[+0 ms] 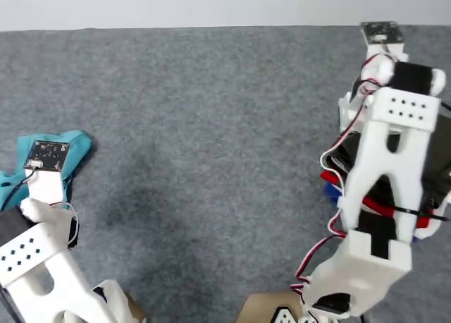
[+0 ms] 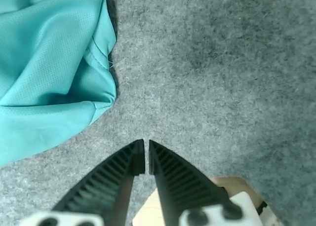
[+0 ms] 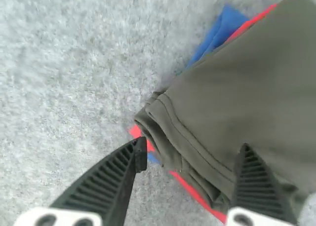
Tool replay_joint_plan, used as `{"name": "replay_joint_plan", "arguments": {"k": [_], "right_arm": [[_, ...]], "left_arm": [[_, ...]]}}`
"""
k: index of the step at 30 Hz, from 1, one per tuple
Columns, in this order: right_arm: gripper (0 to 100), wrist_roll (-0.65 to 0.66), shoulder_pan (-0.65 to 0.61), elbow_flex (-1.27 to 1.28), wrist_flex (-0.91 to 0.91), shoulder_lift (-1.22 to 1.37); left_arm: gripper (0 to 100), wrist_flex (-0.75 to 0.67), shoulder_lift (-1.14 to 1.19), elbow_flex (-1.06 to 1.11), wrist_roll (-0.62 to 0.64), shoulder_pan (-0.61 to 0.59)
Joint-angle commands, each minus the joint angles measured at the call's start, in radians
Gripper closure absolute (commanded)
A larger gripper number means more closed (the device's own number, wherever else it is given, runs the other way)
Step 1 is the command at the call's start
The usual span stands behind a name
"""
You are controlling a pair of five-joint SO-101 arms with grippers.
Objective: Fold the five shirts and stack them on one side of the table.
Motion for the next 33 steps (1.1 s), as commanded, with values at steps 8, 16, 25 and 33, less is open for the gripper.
{"name": "replay_joint_plan", "arguments": {"k": [8,16,25,33], "right_arm": [[98.3,0.178,0.275,0.002,0.039,0.025],[99.0,0.189,0.403,0.095,0.039,0.035],[98.9,0.307,0.558,0.35,0.008,0.035],[98.9,0.336,0.552,0.345,0.039,-0.081]], "left_arm": [[98,-0.012,-0.021,-0.004,-0.005,0.006],[98,-0.012,-0.02,-0.002,-0.005,0.006],[98,-0.012,-0.017,-0.002,-0.005,0.006],[98,-0.018,-0.017,-0.002,-0.005,0.006]]}}
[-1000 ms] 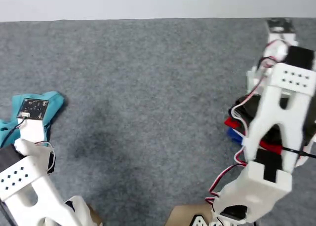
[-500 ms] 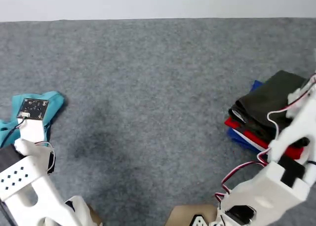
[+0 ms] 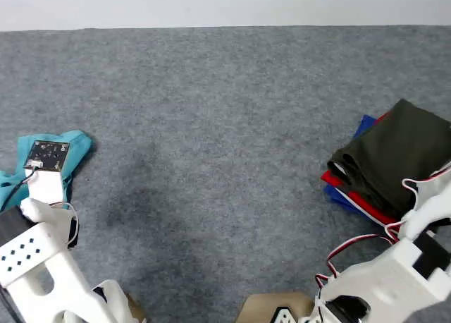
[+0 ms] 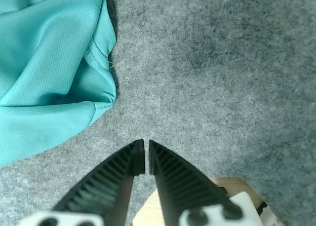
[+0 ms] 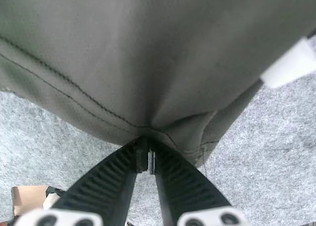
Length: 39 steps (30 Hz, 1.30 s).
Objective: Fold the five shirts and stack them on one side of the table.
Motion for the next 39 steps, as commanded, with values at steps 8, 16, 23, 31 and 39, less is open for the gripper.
{"name": "replay_joint_plan", "arguments": {"k": [8,16,23,31,39], "right_arm": [[98.9,0.009,-0.101,-0.02,-0.058,-0.321],[98.9,0.011,-0.071,-0.017,-0.171,-0.203],[98.9,0.021,0.039,-0.012,-0.125,-0.104],[98.9,0.146,0.145,-0.02,-0.024,-0.047],[98.9,0.144,0.076,-0.163,0.01,-0.213]], "left_arm": [[98,-0.017,-0.021,-0.002,-0.003,0.008],[98,-0.012,-0.021,-0.002,-0.003,0.008],[98,-0.012,-0.021,-0.002,-0.003,0.008],[98,-0.017,-0.02,-0.002,-0.003,0.008],[98,-0.018,-0.02,-0.002,-0.003,0.008]]}}
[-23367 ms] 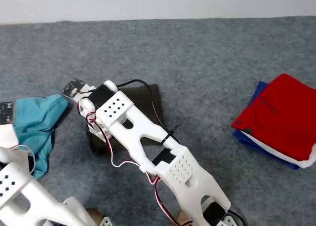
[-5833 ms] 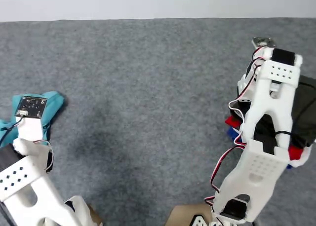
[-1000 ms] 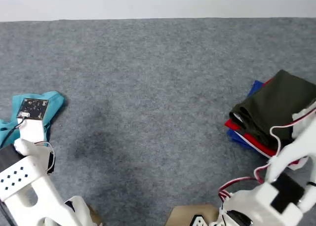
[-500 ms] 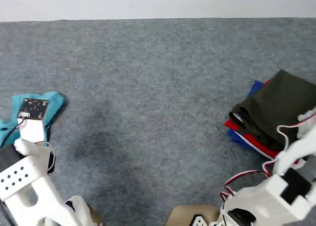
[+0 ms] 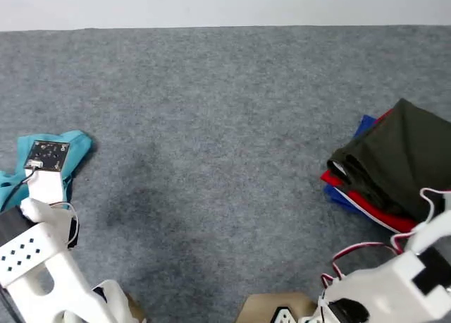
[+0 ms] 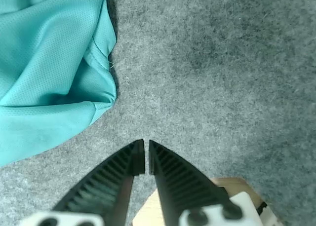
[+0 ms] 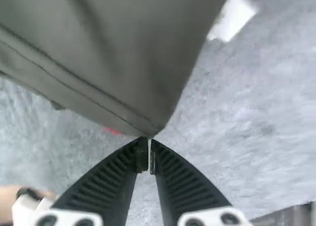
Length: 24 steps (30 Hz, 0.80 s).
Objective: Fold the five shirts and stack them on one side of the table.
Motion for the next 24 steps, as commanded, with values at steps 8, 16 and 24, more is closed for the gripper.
{"name": "replay_joint_plan", "arguments": {"k": [8,16,24], "right_arm": [[98.9,-0.068,-0.355,-0.11,0.015,-0.157],[98.9,-0.285,-0.553,-0.11,-0.108,0.107],[98.9,-0.368,-0.713,-0.11,-0.124,0.309]], "left_arm": [[98,-0.017,-0.02,-0.002,-0.003,0.008],[98,-0.009,-0.021,-0.002,-0.003,0.006],[98,-0.011,-0.021,-0.002,-0.003,0.006]]}}
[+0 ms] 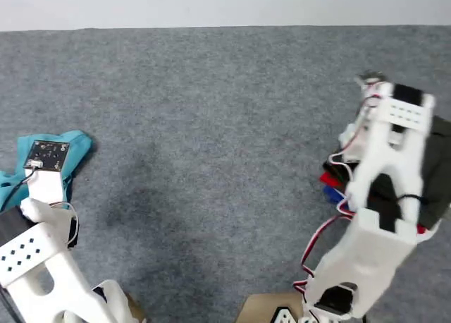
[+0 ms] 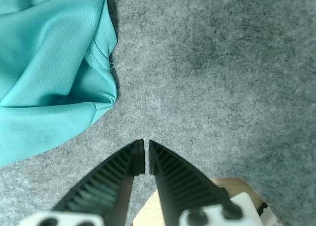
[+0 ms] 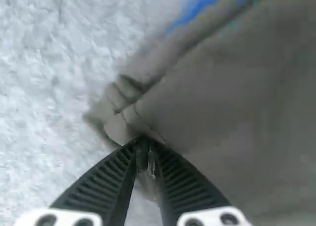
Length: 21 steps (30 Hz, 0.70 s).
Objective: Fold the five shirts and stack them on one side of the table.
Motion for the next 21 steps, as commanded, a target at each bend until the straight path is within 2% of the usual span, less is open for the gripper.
{"name": "replay_joint_plan", "arguments": {"k": [1,8,13,17,21], "right_arm": [[98.9,-0.021,-0.076,-0.051,0.018,0.007],[98.9,-0.018,-0.087,-0.055,0.064,-0.156],[98.9,-0.018,-0.07,-0.055,0.013,-0.295],[98.9,-0.018,-0.03,-0.049,-0.076,-0.268],[98.9,-0.018,-0.004,-0.049,-0.11,-0.125]], "left_arm": [[98,-0.011,-0.021,-0.002,-0.003,0.006],[98,-0.014,-0.017,-0.002,-0.003,0.006],[98,-0.015,-0.015,-0.002,-0.003,0.006],[98,-0.015,-0.015,-0.002,-0.003,0.006],[98,-0.015,-0.015,-0.002,-0.003,0.006]]}}
